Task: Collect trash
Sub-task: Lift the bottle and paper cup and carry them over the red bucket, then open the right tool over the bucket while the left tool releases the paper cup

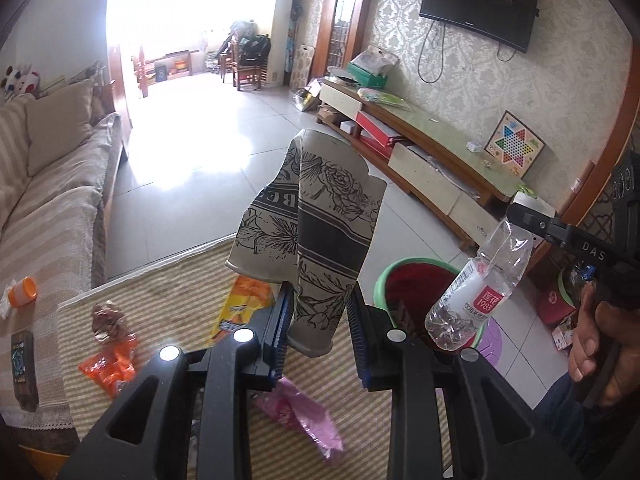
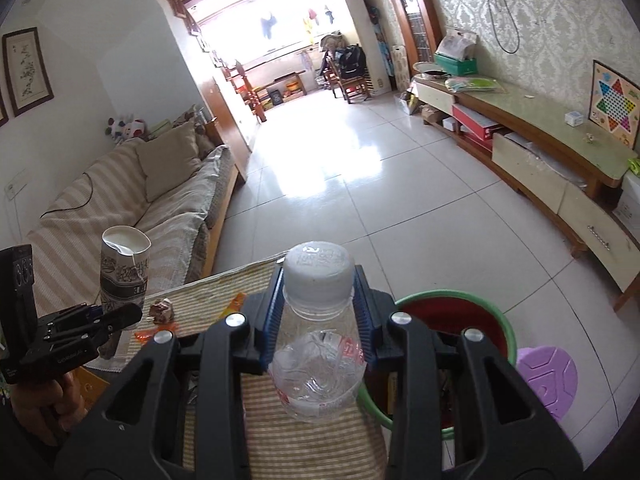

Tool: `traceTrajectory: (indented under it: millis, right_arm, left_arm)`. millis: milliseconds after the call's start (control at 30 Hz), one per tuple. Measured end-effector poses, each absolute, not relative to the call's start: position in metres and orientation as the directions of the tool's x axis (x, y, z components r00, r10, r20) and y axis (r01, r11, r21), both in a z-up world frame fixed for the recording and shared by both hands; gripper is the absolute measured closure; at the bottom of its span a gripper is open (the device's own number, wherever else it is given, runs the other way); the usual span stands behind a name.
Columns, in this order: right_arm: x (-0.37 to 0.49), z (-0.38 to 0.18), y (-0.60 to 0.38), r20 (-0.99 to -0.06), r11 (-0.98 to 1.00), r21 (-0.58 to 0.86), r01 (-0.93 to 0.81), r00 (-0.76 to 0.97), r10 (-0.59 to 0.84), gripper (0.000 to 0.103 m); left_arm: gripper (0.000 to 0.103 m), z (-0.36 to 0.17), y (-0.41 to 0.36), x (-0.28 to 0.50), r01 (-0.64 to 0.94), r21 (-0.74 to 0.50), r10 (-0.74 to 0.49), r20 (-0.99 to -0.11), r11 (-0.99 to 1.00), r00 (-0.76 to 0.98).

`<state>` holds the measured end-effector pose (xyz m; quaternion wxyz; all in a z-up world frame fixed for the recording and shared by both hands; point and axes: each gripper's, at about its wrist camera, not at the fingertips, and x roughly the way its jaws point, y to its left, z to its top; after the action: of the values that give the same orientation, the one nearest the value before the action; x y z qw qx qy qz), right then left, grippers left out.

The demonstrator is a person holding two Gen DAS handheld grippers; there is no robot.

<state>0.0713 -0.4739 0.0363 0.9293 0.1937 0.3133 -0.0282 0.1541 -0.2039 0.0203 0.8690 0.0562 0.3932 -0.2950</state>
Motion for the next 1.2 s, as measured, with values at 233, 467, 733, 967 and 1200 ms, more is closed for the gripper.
traceTrajectory:
  millis: [233,467,733,967,1200]
  right_arm:
    - [0.061,0.032,-0.528,-0.604,0.899,0.296,0.323,0.792,-0.086,0.071]
    - [0.053,0.012,-0.57,-0.649,0.864,0.22,0.452,0.73,-0.216,0.071]
    - [0.058,0.0,-0.576,-0.678,0.864,0.173,0.473,0.693,-0.244,0.071]
    - [0.066,-0.004,-0.566,-0.696,0.884,0.123,0.452,0.674,-0.247,0.07]
    - [0.068,0.001,-0.555,-0.686,0.896,0.106,0.43,0.685,-0.247,0.04]
  left_arm:
    - [0.078,0.014,-0.282,0.152,0.655,-0.168,-0.552,-0.708,0.737,0.44]
    - [0.078,-0.006,-0.342,0.143,0.717,-0.228,-0.612,-0.717,0.659,0.334]
    - [0.078,-0.044,-0.39,0.14,0.741,-0.31,-0.635,-0.746,0.596,0.198]
    - [0.068,-0.064,-0.405,0.146,0.727,-0.354,-0.631,-0.764,0.588,0.137]
    - [0.031,-0.071,-0.388,0.148,0.7,-0.364,-0.624,-0.766,0.615,0.151]
